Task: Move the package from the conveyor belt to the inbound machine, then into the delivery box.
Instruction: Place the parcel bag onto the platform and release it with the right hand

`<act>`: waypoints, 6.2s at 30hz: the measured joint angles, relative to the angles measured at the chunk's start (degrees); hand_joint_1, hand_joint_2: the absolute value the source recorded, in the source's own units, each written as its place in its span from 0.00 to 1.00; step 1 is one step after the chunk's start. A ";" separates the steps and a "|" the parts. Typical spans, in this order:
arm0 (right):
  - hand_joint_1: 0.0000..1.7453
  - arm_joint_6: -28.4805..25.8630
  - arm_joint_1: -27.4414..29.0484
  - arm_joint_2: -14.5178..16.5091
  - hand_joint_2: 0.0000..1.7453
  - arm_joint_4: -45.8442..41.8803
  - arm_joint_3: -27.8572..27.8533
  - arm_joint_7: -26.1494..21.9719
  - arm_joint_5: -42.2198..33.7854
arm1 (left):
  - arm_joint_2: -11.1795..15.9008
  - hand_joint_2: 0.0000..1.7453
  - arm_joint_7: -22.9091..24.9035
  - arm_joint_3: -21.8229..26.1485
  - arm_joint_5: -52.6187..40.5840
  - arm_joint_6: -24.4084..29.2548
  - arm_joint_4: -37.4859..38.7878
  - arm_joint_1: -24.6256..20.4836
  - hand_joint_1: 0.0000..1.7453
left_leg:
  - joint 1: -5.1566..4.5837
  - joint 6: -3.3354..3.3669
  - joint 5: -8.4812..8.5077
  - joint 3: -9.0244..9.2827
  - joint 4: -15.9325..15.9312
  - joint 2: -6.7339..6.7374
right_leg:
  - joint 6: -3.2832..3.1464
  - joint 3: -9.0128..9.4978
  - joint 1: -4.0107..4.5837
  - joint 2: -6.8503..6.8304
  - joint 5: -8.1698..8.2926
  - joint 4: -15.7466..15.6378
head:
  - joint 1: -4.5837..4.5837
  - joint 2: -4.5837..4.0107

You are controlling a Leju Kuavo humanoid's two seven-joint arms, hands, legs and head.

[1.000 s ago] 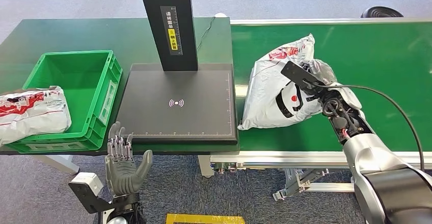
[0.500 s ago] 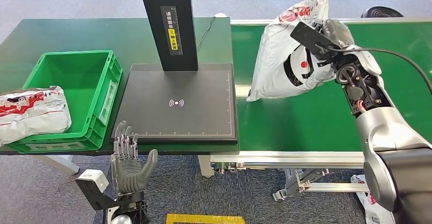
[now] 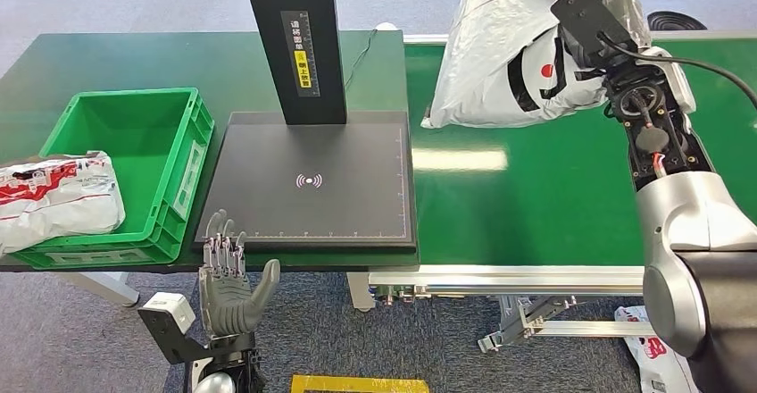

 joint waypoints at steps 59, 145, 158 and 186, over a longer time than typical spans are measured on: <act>1.00 -2.34 35.48 7.56 1.00 -43.54 5.24 -9.62 -18.84 | -0.18 1.00 0.00 1.13 -0.30 1.13 0.92 -0.07 0.00 | -0.01 0.03 0.00 -0.14 -0.04 -0.06 | 0.09 0.03 -0.02 -0.14 -0.09 0.00 | 0.01 0.00; 0.00 -5.16 11.14 14.22 1.00 -0.63 18.57 -9.79 -13.18 | -0.49 1.00 0.00 2.17 -1.11 0.89 1.87 -1.04 0.00 | -0.01 -0.02 0.22 -0.03 -0.01 -0.12 | 0.04 -0.01 0.00 -0.16 0.07 -0.01 | 0.02 0.00; 0.00 -7.38 24.63 11.58 1.00 -7.97 18.73 -11.98 -14.70 | 0.22 1.00 0.00 1.77 -2.22 2.14 1.44 -0.47 0.00 | 0.00 -0.01 0.20 -0.05 -0.03 -0.10 | 0.04 -0.02 0.00 -0.16 0.06 -0.01 | 0.02 0.00; 0.00 -16.93 32.46 8.45 1.00 -24.82 10.80 -11.99 -19.14 | 7.40 1.00 0.00 0.66 -9.15 6.84 1.72 -5.26 0.00 | -0.01 -0.01 0.21 -0.06 -0.02 -0.10 | 0.05 -0.02 -0.01 -0.18 0.06 0.00 | 0.01 0.00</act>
